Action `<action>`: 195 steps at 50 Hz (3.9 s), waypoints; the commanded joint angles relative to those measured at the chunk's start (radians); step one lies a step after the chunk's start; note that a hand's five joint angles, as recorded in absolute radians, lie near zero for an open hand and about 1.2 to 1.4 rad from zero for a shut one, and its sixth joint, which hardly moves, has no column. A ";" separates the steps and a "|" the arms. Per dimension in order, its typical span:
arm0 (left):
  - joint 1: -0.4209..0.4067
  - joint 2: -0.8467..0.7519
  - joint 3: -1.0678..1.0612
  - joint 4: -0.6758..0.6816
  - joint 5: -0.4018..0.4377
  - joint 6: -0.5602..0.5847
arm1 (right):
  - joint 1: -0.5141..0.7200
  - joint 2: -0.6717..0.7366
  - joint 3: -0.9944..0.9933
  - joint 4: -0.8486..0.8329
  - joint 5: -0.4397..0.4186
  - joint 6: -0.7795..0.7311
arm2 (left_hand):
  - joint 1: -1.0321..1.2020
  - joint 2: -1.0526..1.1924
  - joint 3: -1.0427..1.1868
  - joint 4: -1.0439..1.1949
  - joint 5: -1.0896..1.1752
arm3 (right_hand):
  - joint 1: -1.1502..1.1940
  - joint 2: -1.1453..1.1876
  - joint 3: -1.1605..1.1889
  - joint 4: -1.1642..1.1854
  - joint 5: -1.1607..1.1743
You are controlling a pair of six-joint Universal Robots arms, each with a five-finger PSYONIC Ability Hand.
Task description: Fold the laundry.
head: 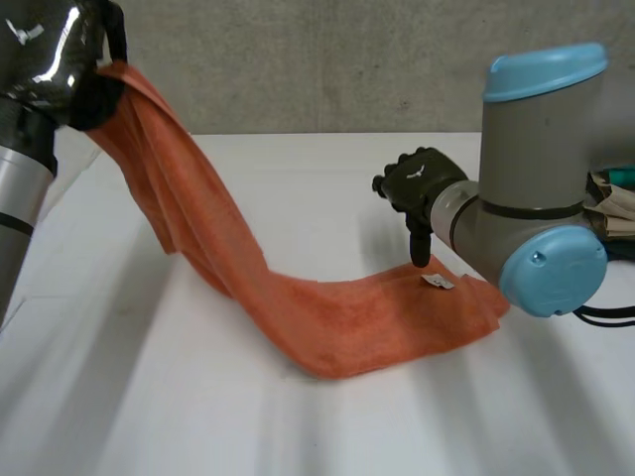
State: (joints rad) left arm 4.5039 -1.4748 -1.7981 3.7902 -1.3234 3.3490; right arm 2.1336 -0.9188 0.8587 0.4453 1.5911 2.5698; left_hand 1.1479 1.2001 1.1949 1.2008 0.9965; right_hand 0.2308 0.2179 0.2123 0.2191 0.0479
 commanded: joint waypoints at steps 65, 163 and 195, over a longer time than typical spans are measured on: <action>0.000 -0.320 -0.087 -0.027 -0.135 0.021 | -0.158 0.107 0.246 -0.487 0.061 -0.002 | 0.248 0.196 0.201 0.195 0.225 | 1.065 1.078 1.083 1.076 1.073; 0.058 -0.581 0.589 -0.342 -0.086 0.265 | -0.362 0.014 -0.234 -0.164 -0.030 -0.017 | 0.248 0.196 0.201 0.195 0.225 | 1.165 1.178 1.184 1.177 1.174; 0.040 -0.641 0.317 0.048 -0.183 0.101 | -0.348 0.089 0.047 -0.547 -0.034 0.004 | 0.248 0.196 0.201 0.195 0.225 | 1.165 1.178 1.184 1.177 1.174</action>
State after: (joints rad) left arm 4.5434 -2.1188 -1.2790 3.8480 -1.5958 3.4389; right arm 1.7880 -0.8539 0.7554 -0.2069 1.5865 2.5951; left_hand 1.1479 1.2013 1.1967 1.2042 0.9965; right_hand 1.1254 1.1805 1.1933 1.2003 1.0121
